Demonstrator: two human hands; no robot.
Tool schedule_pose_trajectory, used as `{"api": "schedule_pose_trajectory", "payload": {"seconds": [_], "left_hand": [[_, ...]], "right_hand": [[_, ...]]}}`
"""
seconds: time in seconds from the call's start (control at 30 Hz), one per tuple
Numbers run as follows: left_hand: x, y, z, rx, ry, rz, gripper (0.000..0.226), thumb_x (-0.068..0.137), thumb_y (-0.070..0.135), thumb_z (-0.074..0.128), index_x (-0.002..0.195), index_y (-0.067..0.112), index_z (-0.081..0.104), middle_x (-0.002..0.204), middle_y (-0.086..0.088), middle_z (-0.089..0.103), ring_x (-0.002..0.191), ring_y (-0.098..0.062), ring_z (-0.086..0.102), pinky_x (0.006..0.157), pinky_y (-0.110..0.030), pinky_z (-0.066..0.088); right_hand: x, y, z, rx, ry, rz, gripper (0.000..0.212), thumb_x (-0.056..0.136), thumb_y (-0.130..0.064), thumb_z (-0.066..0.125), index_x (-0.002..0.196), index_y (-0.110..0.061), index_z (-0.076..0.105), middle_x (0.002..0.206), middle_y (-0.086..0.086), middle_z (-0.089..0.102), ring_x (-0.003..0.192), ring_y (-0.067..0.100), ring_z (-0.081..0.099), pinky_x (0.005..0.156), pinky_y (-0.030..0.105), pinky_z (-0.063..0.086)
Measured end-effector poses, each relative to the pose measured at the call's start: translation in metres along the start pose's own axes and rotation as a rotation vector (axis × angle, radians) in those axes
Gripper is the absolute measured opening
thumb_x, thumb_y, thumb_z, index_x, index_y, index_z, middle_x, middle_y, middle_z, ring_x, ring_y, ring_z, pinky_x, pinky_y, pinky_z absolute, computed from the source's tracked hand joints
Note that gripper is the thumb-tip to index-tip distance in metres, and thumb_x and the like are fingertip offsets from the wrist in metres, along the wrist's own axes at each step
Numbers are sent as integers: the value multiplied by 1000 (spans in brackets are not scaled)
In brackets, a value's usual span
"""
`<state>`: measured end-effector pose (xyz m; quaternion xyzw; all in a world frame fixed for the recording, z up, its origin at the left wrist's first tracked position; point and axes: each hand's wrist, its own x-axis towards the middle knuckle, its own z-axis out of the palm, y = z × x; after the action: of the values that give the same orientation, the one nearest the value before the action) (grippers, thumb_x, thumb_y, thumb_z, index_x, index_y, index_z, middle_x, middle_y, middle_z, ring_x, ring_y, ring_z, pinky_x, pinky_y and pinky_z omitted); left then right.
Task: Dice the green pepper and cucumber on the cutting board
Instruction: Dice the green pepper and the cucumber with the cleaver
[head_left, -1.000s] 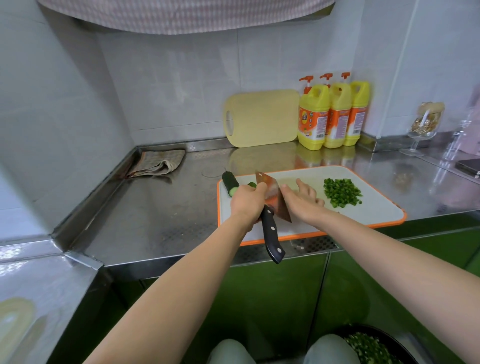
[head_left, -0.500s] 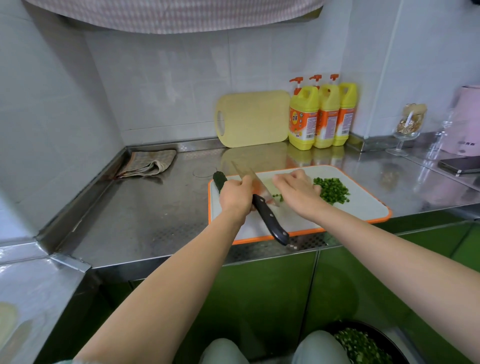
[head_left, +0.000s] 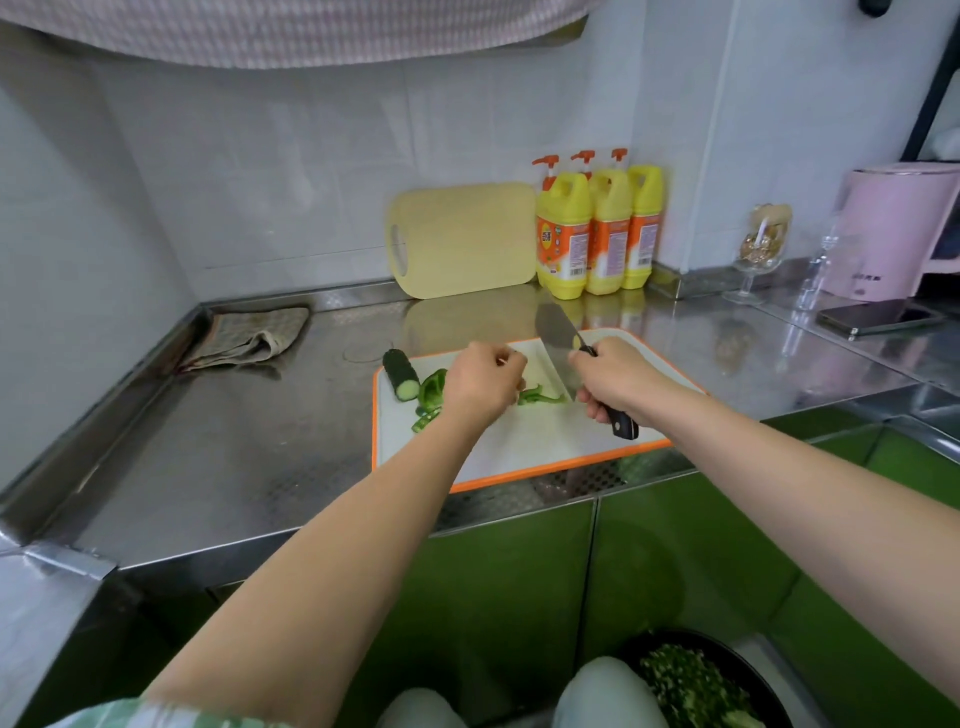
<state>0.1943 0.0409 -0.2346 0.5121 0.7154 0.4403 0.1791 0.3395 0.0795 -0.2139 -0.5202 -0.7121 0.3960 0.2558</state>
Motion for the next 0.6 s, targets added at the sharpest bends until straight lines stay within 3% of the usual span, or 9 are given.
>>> {"api": "schedule_pose_trajectory", "payload": {"seconds": [0.1,0.27,0.47,0.6], "left_hand": [[-1,-15,5,273,26,59,22,88,15,52,92,19,74,90,2,71,82,-22,64,63,-28,49],[9,-21,19,508,41,155,28,85,13,53,104,24,71,108,2,67,101,-23,61,70,-29,46],[23,-18,35,805,-29,218,33,90,17,50,121,15,63,120,-9,57,118,-28,48,80,-35,45],[27,-23,42,764,-78,286,36,91,10,49,120,23,67,117,-9,56,117,-28,46,82,-34,43]], "right_hand": [[7,7,-2,-91,-7,68,24,99,-13,33,88,1,49,58,17,55,41,21,48,43,23,40],[13,5,2,-219,-92,115,19,96,-3,29,104,3,45,61,20,55,41,22,49,45,22,41],[13,-5,-1,-310,-215,161,20,95,7,29,87,7,47,62,22,54,38,24,50,36,19,43],[15,-6,0,-350,-268,166,26,97,7,31,78,4,47,59,21,51,42,24,51,40,24,43]]}}
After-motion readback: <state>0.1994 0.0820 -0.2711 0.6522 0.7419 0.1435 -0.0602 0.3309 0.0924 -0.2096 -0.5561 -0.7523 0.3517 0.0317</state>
